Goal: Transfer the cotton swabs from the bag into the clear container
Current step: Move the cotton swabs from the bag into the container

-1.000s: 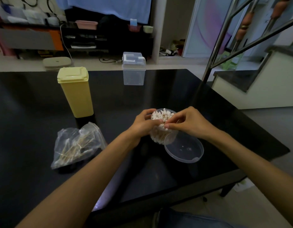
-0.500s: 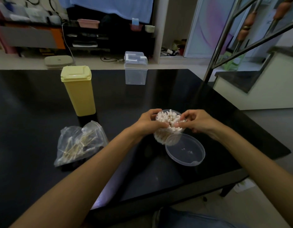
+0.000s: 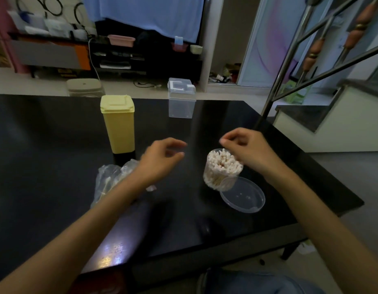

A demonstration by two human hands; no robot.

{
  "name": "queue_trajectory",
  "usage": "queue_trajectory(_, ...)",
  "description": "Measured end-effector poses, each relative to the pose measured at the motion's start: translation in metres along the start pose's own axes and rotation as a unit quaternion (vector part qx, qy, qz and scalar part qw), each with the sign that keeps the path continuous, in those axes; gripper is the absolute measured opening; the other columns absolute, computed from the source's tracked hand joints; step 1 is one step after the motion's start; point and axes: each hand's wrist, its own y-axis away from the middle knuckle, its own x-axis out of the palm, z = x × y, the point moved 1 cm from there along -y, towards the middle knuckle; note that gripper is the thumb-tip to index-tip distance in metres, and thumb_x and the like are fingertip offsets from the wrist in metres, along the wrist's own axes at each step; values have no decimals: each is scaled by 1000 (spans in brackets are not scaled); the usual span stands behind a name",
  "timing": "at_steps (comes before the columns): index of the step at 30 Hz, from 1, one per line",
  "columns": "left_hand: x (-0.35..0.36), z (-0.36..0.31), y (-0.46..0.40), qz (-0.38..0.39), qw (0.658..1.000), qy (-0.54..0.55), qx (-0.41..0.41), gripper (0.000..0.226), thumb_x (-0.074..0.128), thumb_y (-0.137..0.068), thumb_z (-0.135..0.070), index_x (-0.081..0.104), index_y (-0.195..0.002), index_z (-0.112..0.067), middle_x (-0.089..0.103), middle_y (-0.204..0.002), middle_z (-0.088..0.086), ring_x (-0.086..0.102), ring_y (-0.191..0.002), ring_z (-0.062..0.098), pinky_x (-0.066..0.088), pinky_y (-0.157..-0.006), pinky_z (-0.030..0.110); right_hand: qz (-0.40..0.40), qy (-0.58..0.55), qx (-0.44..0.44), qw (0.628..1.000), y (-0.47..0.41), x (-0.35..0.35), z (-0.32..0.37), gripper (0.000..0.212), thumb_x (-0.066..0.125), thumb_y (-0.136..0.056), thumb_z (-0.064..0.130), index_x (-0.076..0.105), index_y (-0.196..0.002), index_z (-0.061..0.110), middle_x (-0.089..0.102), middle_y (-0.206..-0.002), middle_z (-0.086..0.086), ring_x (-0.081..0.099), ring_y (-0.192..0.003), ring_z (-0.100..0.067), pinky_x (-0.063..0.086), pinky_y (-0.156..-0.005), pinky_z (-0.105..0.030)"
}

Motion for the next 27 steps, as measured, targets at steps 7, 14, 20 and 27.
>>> queue_trajectory(7, -75, 42, 59, -141, 954, -257, -62, 25, 53, -89, -21, 60, -104, -40, 63, -114, -6, 58, -107, 20, 49, -84, 39, 102, 17, -15, 995, 13, 117, 10, 28, 56, -92, 30, 66, -113, 15, 69, -108, -2, 64, -100, -16, 50, -85, -29)
queue_trajectory(14, -67, 74, 65, -12, 940, -285, -189, 51, 53, -91, -33, 37, -138, -24, 42, -140, 7, 47, -123, 32, 40, -97, 42, 155, 1, -9, 988, 16, 157, 2, 42, 63, -87, 35, 61, -121, 12, 67, -113, -3, 62, -100, -12, 48, -90, -24)
queue_trajectory(20, -36, 78, 64, 52, 989, -113, -75, 56, 66, -77, -19, 47, -127, -35, 55, -124, -12, 54, -115, 14, 46, -98, 38, 194, -126, 85, 969, 25, 126, -13, 9, 62, -89, 18, 63, -87, 10, 61, -66, 0, 56, -47, 4, 44, -48, -8)
queue_trajectory(27, -24, 84, 52, -18, 986, -82, -141, 55, 66, -71, -62, 62, -114, -27, 68, -107, -9, 64, -101, 13, 52, -91, 37, 108, -132, 81, 982, 29, 106, -31, 7, 58, -91, 15, 63, -93, 10, 65, -78, 1, 60, -65, -5, 46, -51, -9)
